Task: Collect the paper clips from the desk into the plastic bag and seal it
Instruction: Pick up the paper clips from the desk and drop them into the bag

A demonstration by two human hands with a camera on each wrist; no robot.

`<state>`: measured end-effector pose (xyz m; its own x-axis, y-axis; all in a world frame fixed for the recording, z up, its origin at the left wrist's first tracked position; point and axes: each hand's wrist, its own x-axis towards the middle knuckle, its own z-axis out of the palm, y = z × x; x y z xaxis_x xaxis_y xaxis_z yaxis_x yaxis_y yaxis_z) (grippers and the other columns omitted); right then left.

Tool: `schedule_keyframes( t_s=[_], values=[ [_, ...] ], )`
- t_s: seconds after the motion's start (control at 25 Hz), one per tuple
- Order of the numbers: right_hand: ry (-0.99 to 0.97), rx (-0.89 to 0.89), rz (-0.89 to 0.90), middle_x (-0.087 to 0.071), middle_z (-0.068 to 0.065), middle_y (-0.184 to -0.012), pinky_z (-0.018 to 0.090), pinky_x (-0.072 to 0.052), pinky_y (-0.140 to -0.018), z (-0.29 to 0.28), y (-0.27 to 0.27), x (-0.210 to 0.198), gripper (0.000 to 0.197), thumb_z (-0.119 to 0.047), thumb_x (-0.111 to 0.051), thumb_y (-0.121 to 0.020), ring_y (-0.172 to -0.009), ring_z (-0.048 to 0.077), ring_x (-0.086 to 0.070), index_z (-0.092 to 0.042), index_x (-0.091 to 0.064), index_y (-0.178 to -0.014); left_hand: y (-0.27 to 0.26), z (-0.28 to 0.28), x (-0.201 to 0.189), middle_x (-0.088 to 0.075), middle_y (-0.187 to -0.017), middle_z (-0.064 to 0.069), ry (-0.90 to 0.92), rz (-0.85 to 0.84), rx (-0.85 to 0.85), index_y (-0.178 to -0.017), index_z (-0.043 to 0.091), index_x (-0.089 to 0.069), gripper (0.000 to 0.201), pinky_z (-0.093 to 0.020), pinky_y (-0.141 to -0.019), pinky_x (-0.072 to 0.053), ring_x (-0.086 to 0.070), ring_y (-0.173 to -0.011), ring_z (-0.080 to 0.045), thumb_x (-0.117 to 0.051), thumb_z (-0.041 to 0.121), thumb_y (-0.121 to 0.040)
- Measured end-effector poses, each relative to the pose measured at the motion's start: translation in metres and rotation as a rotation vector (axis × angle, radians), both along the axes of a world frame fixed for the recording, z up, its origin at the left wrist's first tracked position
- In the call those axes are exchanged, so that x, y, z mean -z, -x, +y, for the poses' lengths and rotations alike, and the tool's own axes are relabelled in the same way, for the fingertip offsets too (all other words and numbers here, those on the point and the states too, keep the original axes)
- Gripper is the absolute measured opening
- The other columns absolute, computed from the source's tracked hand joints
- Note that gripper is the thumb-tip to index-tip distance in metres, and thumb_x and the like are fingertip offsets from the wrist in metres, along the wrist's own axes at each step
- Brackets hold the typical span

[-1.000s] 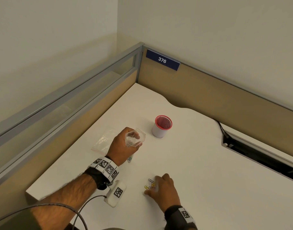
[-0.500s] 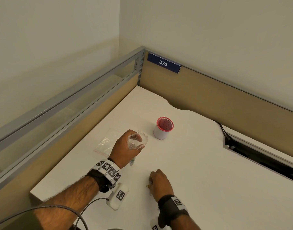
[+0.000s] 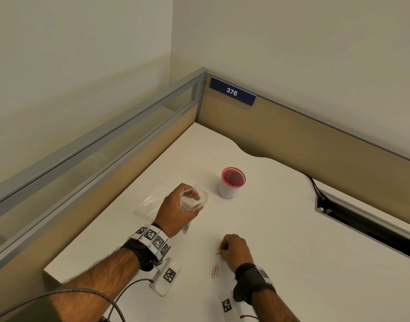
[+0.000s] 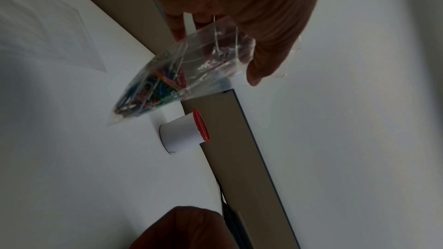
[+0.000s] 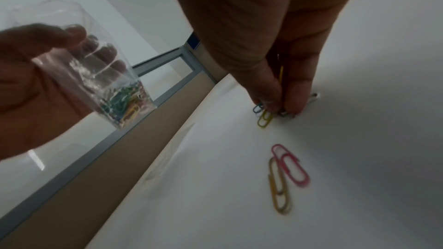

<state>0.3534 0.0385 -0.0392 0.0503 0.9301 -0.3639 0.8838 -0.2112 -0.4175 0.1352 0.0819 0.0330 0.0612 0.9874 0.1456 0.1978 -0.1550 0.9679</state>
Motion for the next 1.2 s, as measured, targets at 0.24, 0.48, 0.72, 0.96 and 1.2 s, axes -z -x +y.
schedule_keyframes(
  t_s=[0.24, 0.48, 0.72, 0.96, 1.2],
  values=[
    [-0.181, 0.212, 0.358, -0.069, 0.008, -0.078, 0.029, -0.060, -0.065, 0.008, -0.001, -0.063, 0.011, 0.001, -0.068, -0.080, -0.071, 0.025, -0.068, -0.009, -0.066, -0.076, -0.001, 0.001, 0.000, -0.069, -0.098, 0.004, -0.004, 0.003, -0.003, -0.097, 0.016, -0.060, 0.030, -0.008, -0.082, -0.047, -0.063, -0.099, -0.006, -0.080, 0.009, -0.077],
    [-0.464, 0.161, 0.626, -0.069, 0.004, -0.081, 0.017, -0.056, -0.062, 0.027, 0.035, -0.164, 0.008, -0.001, -0.071, -0.081, -0.070, 0.014, -0.067, -0.006, -0.069, -0.087, -0.013, 0.003, 0.003, -0.068, -0.100, 0.008, 0.030, 0.035, 0.041, -0.099, 0.021, -0.060, 0.031, -0.019, -0.084, -0.053, -0.064, -0.101, -0.006, -0.081, 0.014, -0.077],
    [-0.488, -0.030, 0.414, -0.065, 0.000, -0.085, 0.025, -0.057, -0.071, 0.037, 0.069, -0.169, 0.007, -0.011, -0.072, -0.081, -0.078, 0.013, -0.061, -0.016, -0.067, -0.083, -0.015, 0.006, -0.004, -0.065, -0.086, 0.013, 0.006, 0.070, 0.058, -0.094, 0.038, -0.053, 0.038, -0.018, -0.070, -0.052, -0.065, -0.081, -0.005, -0.080, 0.016, -0.078],
    [-0.474, -0.060, 0.347, -0.065, -0.003, -0.090, 0.022, -0.056, -0.077, 0.027, 0.070, -0.171, 0.008, -0.012, -0.066, -0.087, -0.082, 0.010, -0.062, -0.019, -0.068, -0.088, -0.009, -0.001, -0.006, -0.067, -0.092, 0.011, 0.000, 0.045, 0.079, -0.100, 0.028, -0.057, 0.034, -0.019, -0.074, -0.053, -0.065, -0.088, -0.002, -0.079, 0.016, -0.077],
    [-0.611, 0.068, 0.492, -0.065, -0.009, -0.091, 0.019, -0.055, -0.076, 0.006, 0.054, -0.177, 0.016, -0.006, -0.062, -0.090, -0.083, 0.010, -0.066, -0.019, -0.068, -0.094, -0.003, -0.012, -0.016, -0.069, -0.098, 0.008, -0.008, 0.036, 0.028, -0.098, 0.017, -0.060, 0.029, -0.013, -0.082, -0.051, -0.064, -0.099, -0.005, -0.080, 0.012, -0.078]
  ],
)
